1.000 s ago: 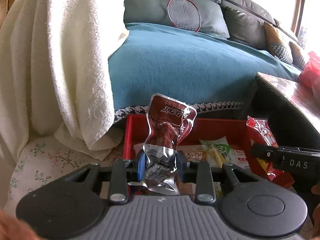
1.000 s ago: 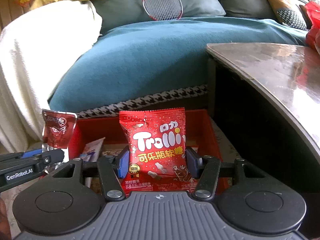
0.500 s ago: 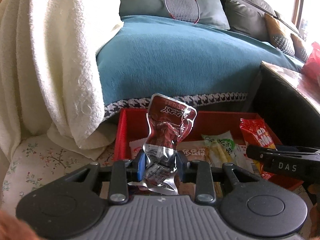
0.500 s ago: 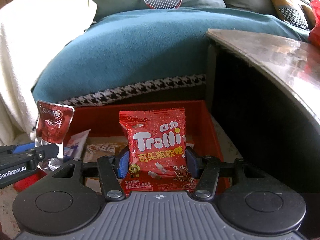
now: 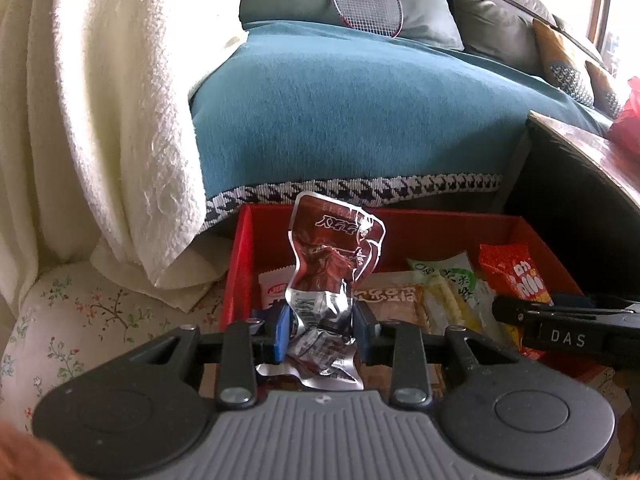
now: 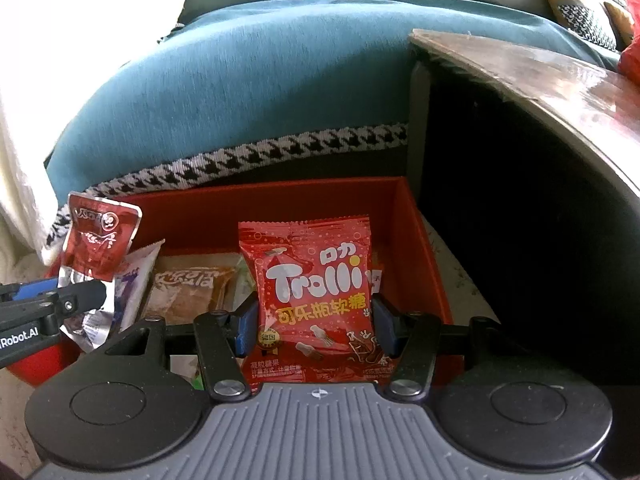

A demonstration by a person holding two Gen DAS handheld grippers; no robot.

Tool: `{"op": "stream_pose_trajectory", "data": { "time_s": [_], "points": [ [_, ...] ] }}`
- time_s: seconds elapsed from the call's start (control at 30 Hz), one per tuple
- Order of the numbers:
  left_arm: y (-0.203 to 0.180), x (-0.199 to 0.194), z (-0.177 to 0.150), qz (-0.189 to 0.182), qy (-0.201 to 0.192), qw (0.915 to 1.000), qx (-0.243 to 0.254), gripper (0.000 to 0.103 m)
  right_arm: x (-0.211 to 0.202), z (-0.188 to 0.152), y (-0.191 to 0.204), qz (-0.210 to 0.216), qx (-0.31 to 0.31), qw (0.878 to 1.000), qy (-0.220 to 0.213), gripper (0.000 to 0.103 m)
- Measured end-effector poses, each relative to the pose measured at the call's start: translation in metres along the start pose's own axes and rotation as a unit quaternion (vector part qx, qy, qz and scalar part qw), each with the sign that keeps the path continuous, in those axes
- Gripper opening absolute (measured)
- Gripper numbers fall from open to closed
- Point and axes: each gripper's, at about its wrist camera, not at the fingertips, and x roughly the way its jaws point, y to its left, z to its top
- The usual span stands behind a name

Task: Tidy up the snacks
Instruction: 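Lower the brown foil pack with the left gripper while the right lowers the Trolli bag into the box, then open both grippers and move them back toward the remaining snacks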

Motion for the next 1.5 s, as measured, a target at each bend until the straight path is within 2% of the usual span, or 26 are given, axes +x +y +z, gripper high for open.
{"op": "stream_pose_trajectory", "data": {
  "time_s": [0.27, 0.5, 1.0, 1.5],
  "points": [
    [0.002, 0.004, 0.000, 0.004, 0.012, 0.9999, -0.003, 0.031, 0.003, 0.000, 0.001, -0.005, -0.003, 1.000, 0.011, 0.067],
    [0.001, -0.001, 0.003, 0.010, 0.003, 0.9999, 0.003, 0.038, -0.001, 0.001, 0.000, -0.005, -0.002, 1.000, 0.004, 0.066],
    [-0.002, -0.031, 0.000, 0.013, -0.012, 0.9998, 0.012, 0.043, -0.029, -0.001, 0.002, 0.002, -0.002, 1.000, -0.020, 0.069],
    [-0.013, -0.046, -0.009, 0.006, -0.014, 0.9996, 0.025, 0.046, -0.046, -0.007, 0.008, 0.010, -0.016, 1.000, -0.025, 0.071]
  ]
}}
